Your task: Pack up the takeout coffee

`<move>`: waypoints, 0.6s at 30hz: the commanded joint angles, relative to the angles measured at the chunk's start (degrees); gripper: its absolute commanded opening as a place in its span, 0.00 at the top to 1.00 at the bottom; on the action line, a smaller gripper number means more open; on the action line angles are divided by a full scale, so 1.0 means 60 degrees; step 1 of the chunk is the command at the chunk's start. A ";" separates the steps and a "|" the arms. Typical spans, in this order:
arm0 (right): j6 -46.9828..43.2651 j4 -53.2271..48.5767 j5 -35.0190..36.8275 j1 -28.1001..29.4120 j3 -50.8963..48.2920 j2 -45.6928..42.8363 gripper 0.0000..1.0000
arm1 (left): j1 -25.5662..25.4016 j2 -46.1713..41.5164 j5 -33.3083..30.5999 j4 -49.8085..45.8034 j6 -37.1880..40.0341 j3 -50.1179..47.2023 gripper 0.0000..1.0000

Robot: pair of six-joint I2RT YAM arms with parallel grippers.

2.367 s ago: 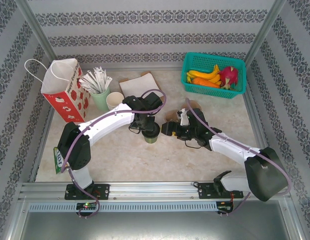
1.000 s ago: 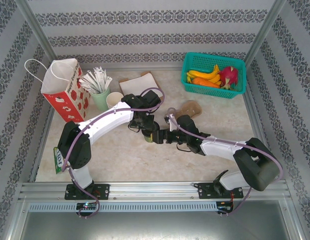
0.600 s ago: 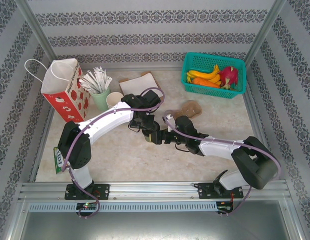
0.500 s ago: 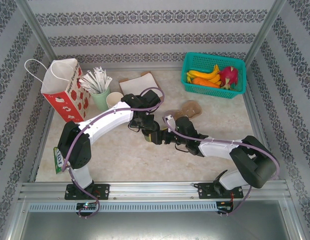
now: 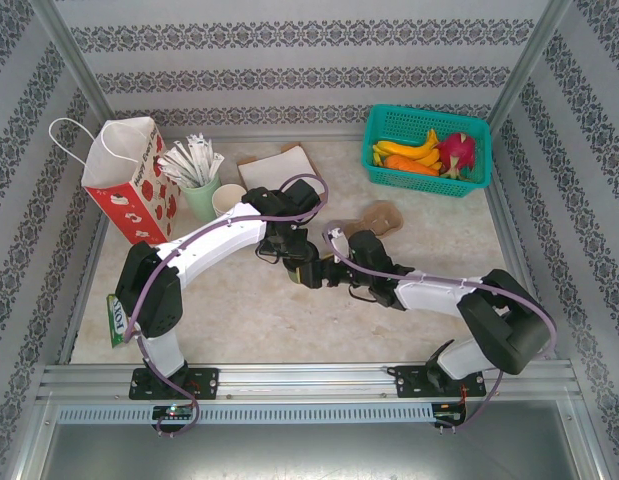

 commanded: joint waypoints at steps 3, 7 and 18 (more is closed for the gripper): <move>-0.0392 -0.0036 -0.0159 0.0157 0.0476 0.0639 0.08 | -0.0159 0.0514 0.0883 -0.0201 0.0170 -0.0187 1.00; -0.0352 0.0102 0.0064 0.0248 0.0564 0.0609 0.04 | -0.0159 0.0515 0.0917 -0.0198 0.0193 -0.0183 1.00; 0.0109 0.1252 0.1453 0.0350 0.0389 0.1005 0.02 | -0.0159 0.0563 0.1075 -0.0111 0.0267 -0.0226 1.00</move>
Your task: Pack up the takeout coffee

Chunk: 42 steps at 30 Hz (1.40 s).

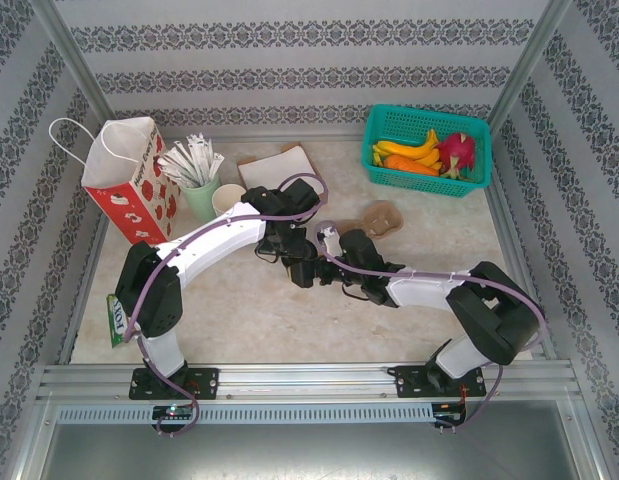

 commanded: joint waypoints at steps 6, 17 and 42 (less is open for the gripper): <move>0.0107 0.0565 0.1211 0.0152 -0.0206 0.0303 0.05 | -0.0214 0.0518 0.1147 -0.0070 0.0248 -0.0334 1.00; 0.0380 -0.0783 -0.0860 -0.0523 -0.0609 -0.1055 0.03 | -0.0199 0.0534 0.0608 -0.0350 0.0127 -0.0128 1.00; 0.3268 -0.2488 -0.0865 -0.1334 0.0713 -0.0758 0.20 | -0.0214 0.0297 0.0573 -0.0168 0.0168 -0.0020 0.91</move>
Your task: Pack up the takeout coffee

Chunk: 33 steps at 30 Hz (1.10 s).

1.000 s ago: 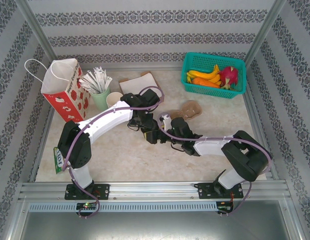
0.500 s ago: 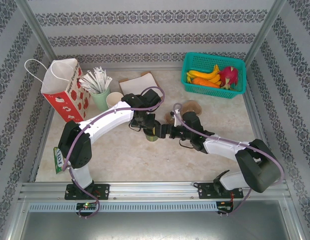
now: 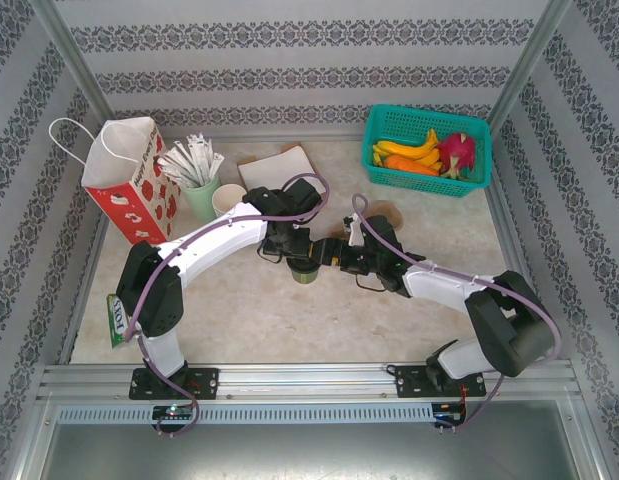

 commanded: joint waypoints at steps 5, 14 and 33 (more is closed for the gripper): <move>-0.0157 -0.1122 0.0308 0.0406 0.0803 0.0348 0.21 | -0.0152 0.0221 0.0246 -0.0322 0.0182 -0.0117 0.91; -0.0406 -0.2664 0.1488 0.0753 0.1376 0.0556 0.26 | -0.0152 0.0043 0.0465 -0.0004 0.0314 -0.0293 0.93; -0.0442 -0.3964 0.2548 0.1007 0.1692 0.0752 0.37 | 0.0022 -0.1792 0.0835 0.2162 0.0404 -0.1787 0.89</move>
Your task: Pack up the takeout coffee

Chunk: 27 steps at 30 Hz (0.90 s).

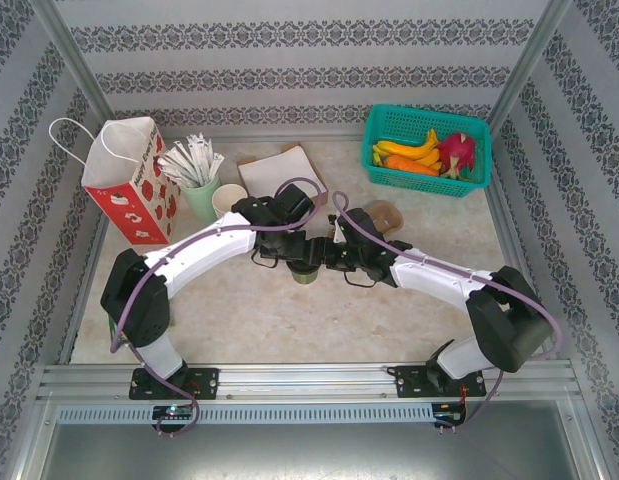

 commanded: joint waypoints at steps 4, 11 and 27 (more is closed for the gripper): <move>0.0028 -0.1217 0.1023 0.0019 -0.0082 0.0491 0.37 | 0.0020 -0.1218 0.0421 0.1125 0.0042 -0.0728 0.84; 0.0010 -0.1242 0.0885 0.0033 0.0081 0.0593 0.37 | 0.0151 -0.2154 -0.0356 0.1663 -0.0442 -0.1529 0.72; -0.0617 -0.1215 0.0620 0.0027 0.0826 0.0156 0.21 | 0.1665 -0.3235 -0.1452 0.1236 -0.3222 -0.3711 0.00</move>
